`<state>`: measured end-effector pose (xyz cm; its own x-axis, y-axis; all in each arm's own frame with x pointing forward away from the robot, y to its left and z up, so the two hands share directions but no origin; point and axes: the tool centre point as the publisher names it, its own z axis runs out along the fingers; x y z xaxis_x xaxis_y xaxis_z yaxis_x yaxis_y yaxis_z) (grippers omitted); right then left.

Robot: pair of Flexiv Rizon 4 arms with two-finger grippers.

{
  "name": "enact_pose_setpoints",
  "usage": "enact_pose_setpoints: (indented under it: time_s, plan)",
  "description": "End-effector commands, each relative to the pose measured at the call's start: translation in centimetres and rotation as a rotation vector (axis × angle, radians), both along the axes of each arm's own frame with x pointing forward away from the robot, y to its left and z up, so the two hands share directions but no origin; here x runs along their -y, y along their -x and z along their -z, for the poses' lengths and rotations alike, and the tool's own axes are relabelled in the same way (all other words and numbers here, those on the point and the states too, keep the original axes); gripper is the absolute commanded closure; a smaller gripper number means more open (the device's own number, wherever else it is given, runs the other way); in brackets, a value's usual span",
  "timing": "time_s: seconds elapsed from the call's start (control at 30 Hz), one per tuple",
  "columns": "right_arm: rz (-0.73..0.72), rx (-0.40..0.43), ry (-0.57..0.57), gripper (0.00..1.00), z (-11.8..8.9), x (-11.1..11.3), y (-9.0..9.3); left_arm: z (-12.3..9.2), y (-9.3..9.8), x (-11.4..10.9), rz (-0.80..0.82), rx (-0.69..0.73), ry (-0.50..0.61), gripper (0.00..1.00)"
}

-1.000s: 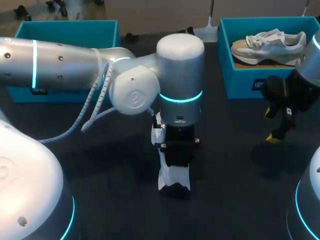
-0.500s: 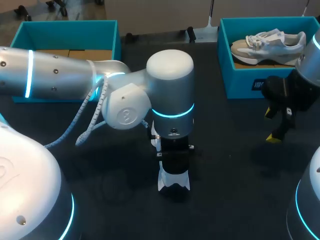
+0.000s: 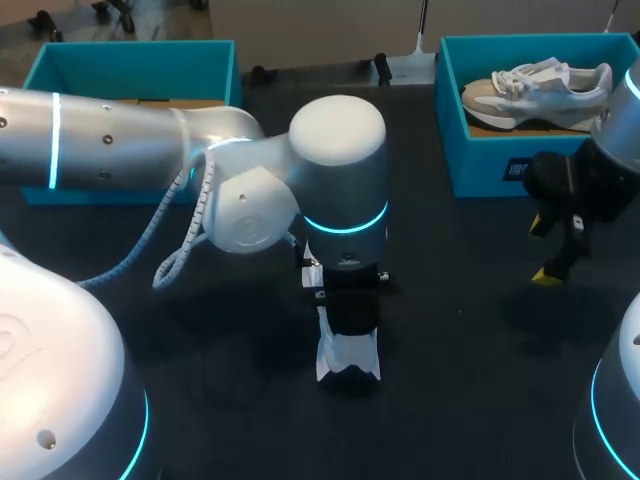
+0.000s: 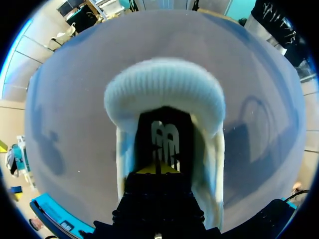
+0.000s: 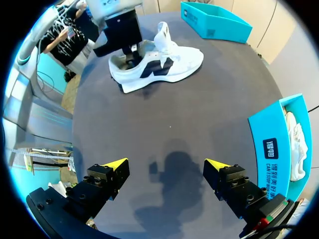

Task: Take the shoe out of the shoebox, open the shoe tongue, remove and reinsert the insole, then place the shoe into the shoebox

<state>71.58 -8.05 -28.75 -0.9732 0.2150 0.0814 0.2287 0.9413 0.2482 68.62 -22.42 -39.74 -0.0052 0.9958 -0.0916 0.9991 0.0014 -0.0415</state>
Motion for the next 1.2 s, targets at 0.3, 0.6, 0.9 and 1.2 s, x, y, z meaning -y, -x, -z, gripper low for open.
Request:
enact_pose_setpoints:
  time_s: [0.3, 0.6, 0.9, 1.2]
  plan:
    - [0.001, 0.001, 0.002, 0.00, 0.0, 0.0, 0.1, -1.0, 1.1, -1.1, 0.037, -0.019, -0.064, 1.00]
    - [0.001, 0.001, 0.002, 0.00, 0.0, 0.0, 0.1, 2.0, 0.0, -1.8, -0.002, -0.029, -0.102, 1.00]
    - [0.001, 0.001, 0.002, 0.00, 0.0, 0.0, 0.1, 0.2, -0.3, -1.5, -0.012, 0.003, -0.044, 1.00]
    - [0.001, 0.001, 0.002, 0.00, 0.0, 0.0, 0.1, -3.1, 0.0, -2.4, -0.026, 0.082, -0.029, 1.00]
